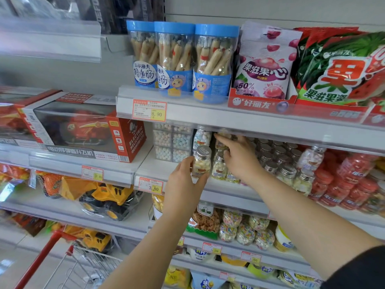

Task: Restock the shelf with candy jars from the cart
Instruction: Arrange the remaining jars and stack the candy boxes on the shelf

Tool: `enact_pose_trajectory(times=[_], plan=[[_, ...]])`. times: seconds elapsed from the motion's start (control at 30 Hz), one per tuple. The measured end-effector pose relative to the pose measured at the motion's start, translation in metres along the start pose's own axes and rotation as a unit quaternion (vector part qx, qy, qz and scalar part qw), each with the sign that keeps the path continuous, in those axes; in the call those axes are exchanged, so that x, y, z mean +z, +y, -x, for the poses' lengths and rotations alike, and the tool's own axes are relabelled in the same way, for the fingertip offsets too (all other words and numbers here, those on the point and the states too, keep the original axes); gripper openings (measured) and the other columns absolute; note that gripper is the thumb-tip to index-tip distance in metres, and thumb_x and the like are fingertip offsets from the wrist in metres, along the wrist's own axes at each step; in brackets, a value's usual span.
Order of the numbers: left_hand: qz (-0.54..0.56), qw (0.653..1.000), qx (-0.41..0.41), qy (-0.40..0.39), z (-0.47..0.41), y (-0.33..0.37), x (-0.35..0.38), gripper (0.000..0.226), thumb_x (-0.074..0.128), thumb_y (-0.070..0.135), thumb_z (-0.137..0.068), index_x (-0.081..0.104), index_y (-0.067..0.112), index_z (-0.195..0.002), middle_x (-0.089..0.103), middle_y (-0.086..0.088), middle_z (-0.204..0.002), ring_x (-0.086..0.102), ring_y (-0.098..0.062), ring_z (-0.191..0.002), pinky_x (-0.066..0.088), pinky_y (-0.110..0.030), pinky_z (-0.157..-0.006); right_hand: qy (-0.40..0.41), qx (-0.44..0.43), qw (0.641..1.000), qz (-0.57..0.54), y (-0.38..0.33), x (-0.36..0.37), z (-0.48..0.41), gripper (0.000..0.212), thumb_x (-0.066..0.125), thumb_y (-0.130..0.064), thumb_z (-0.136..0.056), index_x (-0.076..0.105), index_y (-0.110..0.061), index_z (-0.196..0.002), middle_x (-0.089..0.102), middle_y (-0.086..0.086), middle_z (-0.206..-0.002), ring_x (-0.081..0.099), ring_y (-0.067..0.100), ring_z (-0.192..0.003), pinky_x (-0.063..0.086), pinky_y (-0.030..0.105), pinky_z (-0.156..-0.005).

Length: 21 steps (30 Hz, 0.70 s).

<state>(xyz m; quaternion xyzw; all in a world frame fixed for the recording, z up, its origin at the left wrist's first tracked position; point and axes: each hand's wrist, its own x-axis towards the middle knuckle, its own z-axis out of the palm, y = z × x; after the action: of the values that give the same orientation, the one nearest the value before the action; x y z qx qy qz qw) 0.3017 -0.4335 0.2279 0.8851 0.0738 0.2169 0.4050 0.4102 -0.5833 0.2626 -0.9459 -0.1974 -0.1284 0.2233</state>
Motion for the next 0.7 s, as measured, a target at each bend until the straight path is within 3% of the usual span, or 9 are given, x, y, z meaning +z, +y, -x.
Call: enact_pose_trajectory(times=[0.1,0.2,0.3,0.37,0.43,0.57,0.7], plan=[[0.003,1.000,-0.002,-0.007,0.001,-0.001,0.001,0.043,0.066,0.041,-0.091,0.053,0.023,-0.128,0.061,0.009,-0.104,0.058,-0.010,-0.087,0.049,-0.026,-0.067,0.013,0.009,1.000,-0.014,-0.001,-0.009,0.009,0.058,0.049,-0.012,-0.098,0.041,-0.045,-0.145,0.046,0.015,-0.130,0.053,0.031,-0.104,0.046,0.045,-0.097],[0.008,1.000,0.000,-0.018,0.003,0.000,0.003,0.046,0.066,0.044,-0.091,0.052,0.024,-0.130,0.063,0.011,-0.110,0.060,-0.008,-0.096,0.053,-0.028,-0.075,0.076,0.001,0.992,-0.102,-0.003,-0.021,0.037,0.050,0.057,-0.018,-0.096,0.050,-0.040,-0.140,0.046,0.001,-0.133,0.053,0.013,-0.081,0.047,0.045,-0.096],[0.019,0.999,0.013,-0.042,0.006,0.006,0.009,0.041,0.067,0.043,-0.091,0.053,0.027,-0.125,0.064,0.014,-0.106,0.061,-0.007,-0.096,0.053,-0.029,-0.075,0.013,0.008,0.980,-0.198,-0.007,-0.029,0.070,0.042,0.063,-0.033,-0.093,0.055,-0.033,-0.134,0.054,-0.015,-0.127,0.056,0.003,-0.101,0.046,0.032,-0.093],[0.018,0.997,0.029,-0.062,0.007,0.012,0.016,0.040,0.067,0.043,-0.090,0.054,0.029,-0.125,0.066,0.013,-0.105,0.062,-0.007,-0.096,0.056,-0.036,-0.078,-0.070,0.038,0.967,-0.241,-0.008,-0.031,0.077,0.040,0.067,-0.044,-0.089,0.059,-0.034,-0.128,0.061,-0.022,-0.118,0.059,-0.001,-0.102,0.045,0.027,-0.086],[0.010,0.996,0.041,-0.080,0.008,0.018,0.022,0.043,0.066,0.041,-0.090,0.053,0.028,-0.129,0.067,0.010,-0.111,0.063,-0.009,-0.099,0.057,-0.038,-0.080,-0.099,0.050,0.965,-0.240,-0.005,-0.031,0.076,0.034,0.072,-0.045,-0.085,0.064,-0.035,-0.116,0.067,-0.022,-0.108,0.061,-0.005,-0.095,0.046,0.022,-0.082],[0.018,0.994,0.069,-0.080,0.004,0.027,0.026,0.047,0.063,0.047,-0.092,0.053,0.030,-0.134,0.065,0.011,-0.115,0.061,-0.008,-0.101,0.056,-0.035,-0.081,-0.072,0.060,0.966,-0.242,0.005,-0.038,0.066,0.014,0.074,-0.037,-0.085,0.065,-0.037,-0.096,0.071,-0.020,-0.094,0.064,-0.007,-0.085,0.049,0.020,-0.076],[0.041,0.996,0.053,-0.050,0.000,0.019,0.022,0.040,0.062,0.040,-0.095,0.056,0.028,-0.132,0.063,0.014,-0.114,0.059,-0.001,-0.099,0.056,-0.030,-0.082,-0.004,0.092,0.970,-0.223,0.020,-0.050,0.048,0.021,0.067,-0.031,-0.092,0.066,-0.025,-0.111,0.070,-0.011,-0.108,0.065,0.005,-0.095,0.050,0.027,-0.082]])
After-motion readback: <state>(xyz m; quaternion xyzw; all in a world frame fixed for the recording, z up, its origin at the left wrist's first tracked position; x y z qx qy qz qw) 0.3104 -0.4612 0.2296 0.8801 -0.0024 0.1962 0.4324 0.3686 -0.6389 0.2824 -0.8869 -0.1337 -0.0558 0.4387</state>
